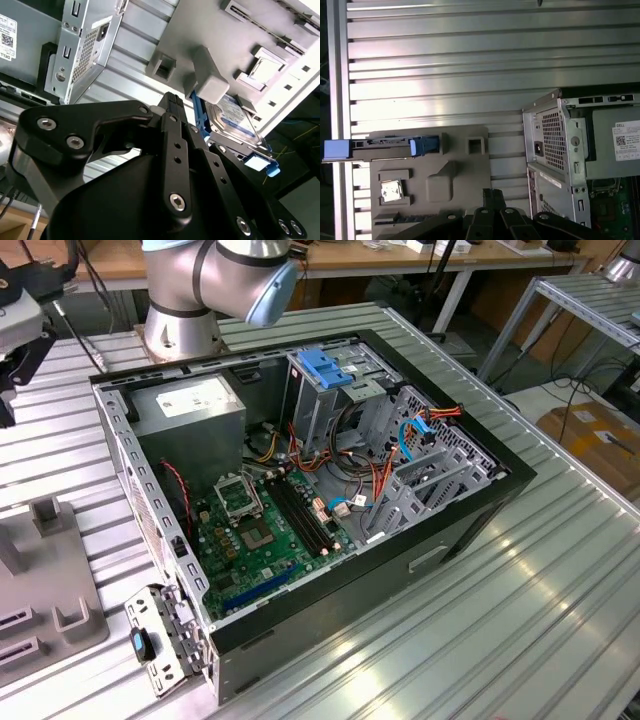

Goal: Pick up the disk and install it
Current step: 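Reach for the disk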

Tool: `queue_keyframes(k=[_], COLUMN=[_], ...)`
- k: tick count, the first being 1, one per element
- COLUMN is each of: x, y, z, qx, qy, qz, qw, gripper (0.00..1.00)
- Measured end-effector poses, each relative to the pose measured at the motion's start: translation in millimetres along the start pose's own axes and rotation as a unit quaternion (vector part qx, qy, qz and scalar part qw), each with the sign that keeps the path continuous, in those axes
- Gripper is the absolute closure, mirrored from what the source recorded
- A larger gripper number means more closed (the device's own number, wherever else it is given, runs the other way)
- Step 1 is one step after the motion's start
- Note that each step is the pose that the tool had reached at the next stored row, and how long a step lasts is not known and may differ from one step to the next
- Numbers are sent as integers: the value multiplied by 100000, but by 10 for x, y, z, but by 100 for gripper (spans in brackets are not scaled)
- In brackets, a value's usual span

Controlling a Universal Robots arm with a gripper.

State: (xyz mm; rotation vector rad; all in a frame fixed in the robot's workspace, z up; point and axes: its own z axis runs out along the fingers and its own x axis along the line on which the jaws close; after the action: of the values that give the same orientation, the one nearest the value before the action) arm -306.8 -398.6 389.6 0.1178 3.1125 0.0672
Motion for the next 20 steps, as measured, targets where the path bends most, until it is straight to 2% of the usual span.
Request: queue_keyframes(k=[1,4,5,10,16,20], x=[71,187,252,417,590,609], y=[-3,-8,-10,0,34,38], z=[1,3,5,17,33,35], qx=[10,30,41,96,124,132], qy=[-3,-3,-4,-11,-11,-8], qz=[7,1,-1,3,3,-2], qw=[100000,100000,100000,100000,100000,100000], gripper=[89,89,89,89,89,89])
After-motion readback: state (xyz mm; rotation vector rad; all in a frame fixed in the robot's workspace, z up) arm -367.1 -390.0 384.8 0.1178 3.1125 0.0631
